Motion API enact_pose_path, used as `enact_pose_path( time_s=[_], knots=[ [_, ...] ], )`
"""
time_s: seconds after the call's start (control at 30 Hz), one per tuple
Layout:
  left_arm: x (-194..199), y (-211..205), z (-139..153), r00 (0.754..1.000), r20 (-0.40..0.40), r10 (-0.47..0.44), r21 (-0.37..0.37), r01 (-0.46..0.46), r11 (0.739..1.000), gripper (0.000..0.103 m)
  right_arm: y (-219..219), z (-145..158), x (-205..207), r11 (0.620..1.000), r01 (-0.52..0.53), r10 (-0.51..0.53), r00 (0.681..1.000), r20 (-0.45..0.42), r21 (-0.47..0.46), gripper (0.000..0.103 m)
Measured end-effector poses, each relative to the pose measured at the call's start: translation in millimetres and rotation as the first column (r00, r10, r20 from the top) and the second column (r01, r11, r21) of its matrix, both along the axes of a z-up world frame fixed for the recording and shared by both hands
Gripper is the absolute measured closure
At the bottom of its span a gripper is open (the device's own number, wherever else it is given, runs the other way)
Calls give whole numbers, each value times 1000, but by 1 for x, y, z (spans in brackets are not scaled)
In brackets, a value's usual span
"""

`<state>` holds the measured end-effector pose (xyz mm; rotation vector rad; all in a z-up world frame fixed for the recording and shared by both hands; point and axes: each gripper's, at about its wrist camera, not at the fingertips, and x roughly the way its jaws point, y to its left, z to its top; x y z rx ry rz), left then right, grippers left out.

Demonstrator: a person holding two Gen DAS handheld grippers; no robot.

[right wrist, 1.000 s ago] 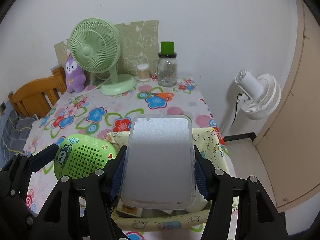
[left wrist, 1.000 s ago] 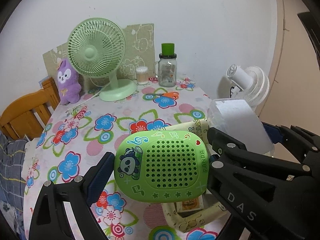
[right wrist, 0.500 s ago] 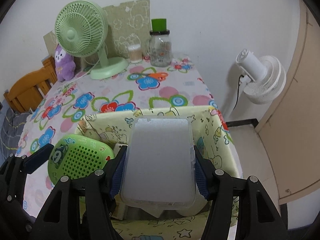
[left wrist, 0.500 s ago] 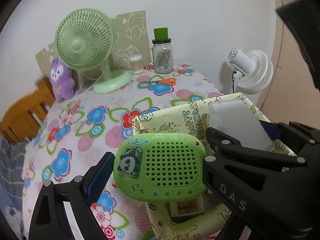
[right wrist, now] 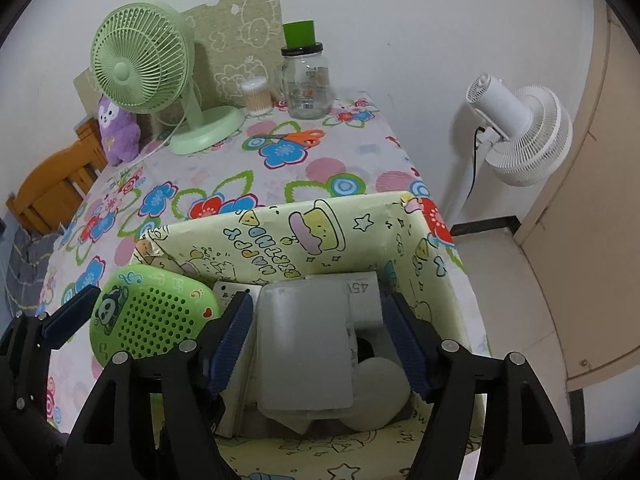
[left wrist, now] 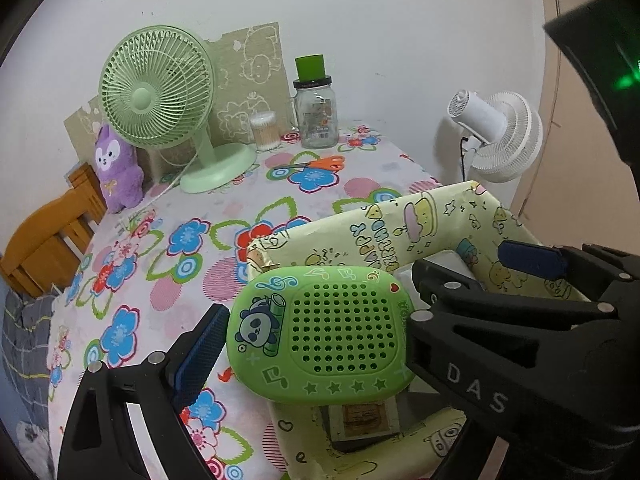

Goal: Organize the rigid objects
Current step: 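Carry the green speaker and white case with both grippers into the paper box, then open both grippers to drop the speaker and case in the box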

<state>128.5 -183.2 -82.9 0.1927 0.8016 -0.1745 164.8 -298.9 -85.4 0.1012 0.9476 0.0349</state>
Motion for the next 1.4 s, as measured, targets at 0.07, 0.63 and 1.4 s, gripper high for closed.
enact_pose_path(
  time_s=[0.07,0.63,1.4],
  knots=[
    [1,-1,1,1000,-10,-10,-17,10,1000,8,-2,3,-2,1000,2,-2,1000,5,-10,31],
    [16,-24,-5,993,-67,-99,-111,91,990,8,-18,12,-7,996,38,-34,998,49,-75,26],
    [12,-36,-20,978,-167,-123,-98,108,989,3,-32,-8,-8,998,43,-43,999,13,-54,25]
  ],
)
